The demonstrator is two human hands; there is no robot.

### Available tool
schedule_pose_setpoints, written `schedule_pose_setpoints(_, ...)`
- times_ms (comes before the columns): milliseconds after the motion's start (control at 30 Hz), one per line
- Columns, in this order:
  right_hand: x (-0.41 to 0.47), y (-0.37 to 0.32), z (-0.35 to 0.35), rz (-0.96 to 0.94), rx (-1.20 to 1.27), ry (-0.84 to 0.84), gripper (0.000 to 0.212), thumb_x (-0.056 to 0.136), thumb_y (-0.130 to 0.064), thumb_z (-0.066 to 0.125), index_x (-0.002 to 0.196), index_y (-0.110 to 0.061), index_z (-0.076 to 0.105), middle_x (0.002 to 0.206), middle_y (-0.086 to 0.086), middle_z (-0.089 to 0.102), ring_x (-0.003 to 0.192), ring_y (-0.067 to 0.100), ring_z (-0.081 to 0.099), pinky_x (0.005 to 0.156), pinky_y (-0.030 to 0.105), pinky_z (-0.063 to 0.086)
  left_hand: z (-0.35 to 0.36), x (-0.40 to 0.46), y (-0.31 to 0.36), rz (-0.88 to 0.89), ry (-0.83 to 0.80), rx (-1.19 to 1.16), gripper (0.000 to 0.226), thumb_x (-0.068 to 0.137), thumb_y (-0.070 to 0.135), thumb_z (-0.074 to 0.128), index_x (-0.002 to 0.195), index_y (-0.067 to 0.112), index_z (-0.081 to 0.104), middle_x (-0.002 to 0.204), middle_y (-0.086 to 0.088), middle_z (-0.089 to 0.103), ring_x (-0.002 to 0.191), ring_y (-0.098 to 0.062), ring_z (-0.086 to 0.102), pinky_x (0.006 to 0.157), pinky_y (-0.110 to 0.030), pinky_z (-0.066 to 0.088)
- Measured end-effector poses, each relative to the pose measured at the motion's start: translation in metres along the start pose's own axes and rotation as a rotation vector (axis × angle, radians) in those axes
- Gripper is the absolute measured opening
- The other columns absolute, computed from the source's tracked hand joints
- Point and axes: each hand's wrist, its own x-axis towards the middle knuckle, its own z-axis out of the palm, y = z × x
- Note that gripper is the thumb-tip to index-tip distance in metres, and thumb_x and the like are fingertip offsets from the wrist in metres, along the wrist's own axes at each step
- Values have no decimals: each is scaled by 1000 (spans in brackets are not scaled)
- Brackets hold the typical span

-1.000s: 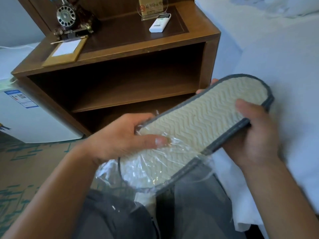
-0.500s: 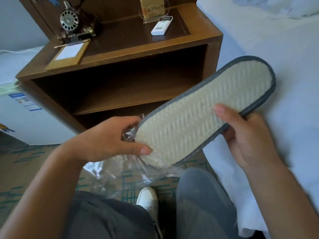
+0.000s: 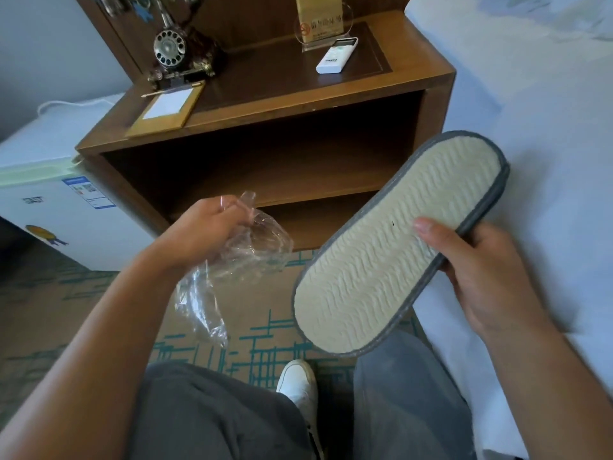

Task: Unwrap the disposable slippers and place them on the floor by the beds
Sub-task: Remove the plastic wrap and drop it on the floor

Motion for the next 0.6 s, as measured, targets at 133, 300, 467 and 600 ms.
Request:
schedule_pose_setpoints(133, -5, -3, 3, -20, -37, -47, 28, 68, -35, 76, 87, -14, 77, 93, 0, 80, 91, 15, 77, 73, 24, 60, -3, -6, 7, -97, -90, -293, 44, 99, 49, 37, 93, 17, 67, 66, 4, 59, 54, -13, 46, 49, -25, 37)
schedule_pose_setpoints(300, -4, -2, 1, -16, -94, -32, 25, 77, -31, 77, 93, -12, 75, 95, 1, 80, 91, 15, 76, 78, 33, 60, 3, -7, 8, -18, -5, -237, 21, 91, 13, 44, 91, 14, 66, 78, -13, 52, 61, -26, 44, 55, -33, 40)
schedule_pose_setpoints(467, -6, -2, 1, -64, -178, -57, 9, 90, -21, 73, 90, -13, 74, 85, -2, 79, 75, 6, 74, 57, 18, 53, 10, -13, 10, 163, 95, -12, 26, 93, 10, 64, 113, 26, 65, 91, -3, 69, 79, -15, 66, 71, -27, 50)
schedule_pose_setpoints(600, -8, -5, 1, -88, -200, -86, 9, 90, -23, 73, 93, -15, 75, 92, -3, 79, 85, 7, 75, 63, 16, 54, 9, -16, 14, 212, 134, -52, 23, 93, 19, 69, 114, 29, 72, 94, 5, 73, 86, -7, 71, 80, -27, 57)
